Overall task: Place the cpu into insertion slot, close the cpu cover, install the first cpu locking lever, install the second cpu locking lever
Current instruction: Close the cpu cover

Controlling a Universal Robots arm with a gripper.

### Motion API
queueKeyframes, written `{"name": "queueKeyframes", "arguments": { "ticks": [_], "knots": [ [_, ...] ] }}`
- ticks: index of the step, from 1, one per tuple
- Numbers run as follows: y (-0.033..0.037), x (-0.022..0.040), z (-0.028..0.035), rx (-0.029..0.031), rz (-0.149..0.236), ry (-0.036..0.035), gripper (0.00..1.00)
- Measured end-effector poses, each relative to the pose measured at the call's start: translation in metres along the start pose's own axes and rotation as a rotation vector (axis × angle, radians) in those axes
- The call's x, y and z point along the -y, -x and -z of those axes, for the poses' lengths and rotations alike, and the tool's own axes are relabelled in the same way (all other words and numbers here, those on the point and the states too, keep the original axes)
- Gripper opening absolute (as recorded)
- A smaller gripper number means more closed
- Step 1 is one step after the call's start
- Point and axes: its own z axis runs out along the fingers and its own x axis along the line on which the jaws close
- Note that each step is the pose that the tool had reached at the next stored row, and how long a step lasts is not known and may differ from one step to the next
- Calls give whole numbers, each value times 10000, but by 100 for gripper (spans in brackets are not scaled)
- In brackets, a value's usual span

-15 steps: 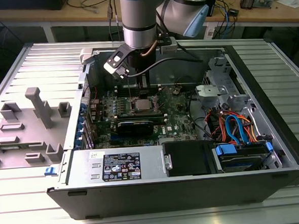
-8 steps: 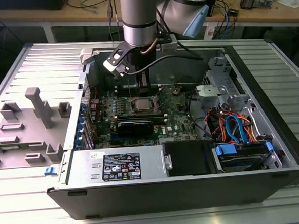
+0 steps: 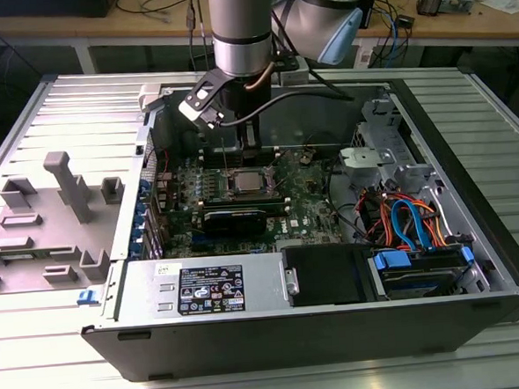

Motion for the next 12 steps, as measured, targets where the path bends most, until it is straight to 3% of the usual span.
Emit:
{"name": "queueKeyframes", "arguments": {
  "ticks": [8,12],
  "knots": [
    [1,-2,41,0,0,0,11],
    [4,-5,115,0,0,-1,11]
  ]
}}
